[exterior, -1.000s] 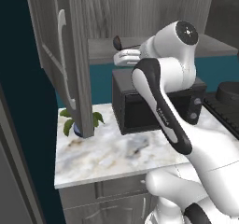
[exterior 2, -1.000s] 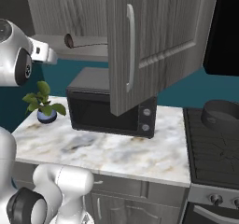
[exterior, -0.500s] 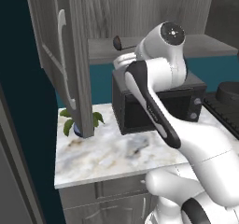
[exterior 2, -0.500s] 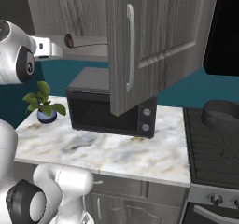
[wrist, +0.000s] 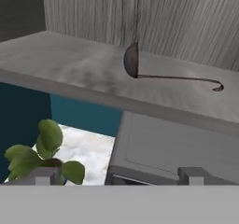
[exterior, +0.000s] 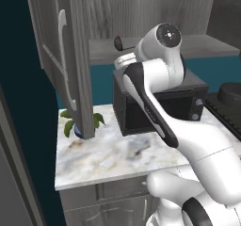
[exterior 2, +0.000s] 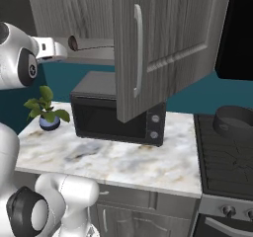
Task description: Open the cabinet and move the ladle to the pot. Then close the cabinet.
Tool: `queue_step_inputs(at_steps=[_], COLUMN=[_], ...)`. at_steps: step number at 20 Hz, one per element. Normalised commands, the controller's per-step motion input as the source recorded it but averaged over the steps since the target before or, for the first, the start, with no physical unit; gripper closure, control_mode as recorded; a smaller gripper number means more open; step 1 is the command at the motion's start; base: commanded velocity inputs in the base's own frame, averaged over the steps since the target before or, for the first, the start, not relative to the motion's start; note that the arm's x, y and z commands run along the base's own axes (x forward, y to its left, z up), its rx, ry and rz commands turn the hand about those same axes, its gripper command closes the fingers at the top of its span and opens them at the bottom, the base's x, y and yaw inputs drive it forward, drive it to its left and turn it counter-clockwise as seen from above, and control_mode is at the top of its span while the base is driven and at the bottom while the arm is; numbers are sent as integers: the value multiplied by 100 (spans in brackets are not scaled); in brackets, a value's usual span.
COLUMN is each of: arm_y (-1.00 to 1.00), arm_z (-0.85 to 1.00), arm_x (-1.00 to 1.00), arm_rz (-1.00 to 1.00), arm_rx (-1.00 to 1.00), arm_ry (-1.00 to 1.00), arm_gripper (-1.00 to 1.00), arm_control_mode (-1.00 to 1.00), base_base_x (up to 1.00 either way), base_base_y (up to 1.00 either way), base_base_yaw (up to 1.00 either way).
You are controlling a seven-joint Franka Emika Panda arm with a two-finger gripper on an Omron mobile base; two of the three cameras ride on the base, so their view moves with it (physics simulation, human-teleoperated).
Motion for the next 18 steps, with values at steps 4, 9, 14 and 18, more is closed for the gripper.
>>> queue_step_inputs(at_steps=[4, 9, 14, 18], arm_y=[0, 0, 0, 0], arm_z=[2, 0, 6, 7], arm_x=[11, 20, 23, 27], arm_rz=[-2, -4, -6, -5], arm_rx=[0, 2, 2, 3], arm_ry=[-7, -10, -2, 0], arm_gripper=[-100, -100, -100, -100], arm_control_mode=[-100, -100, -100, -100], base_base_x=[0, 0, 0, 0], base_base_y=[0, 0, 0, 0], base_base_yaw=[0, 0, 0, 0])
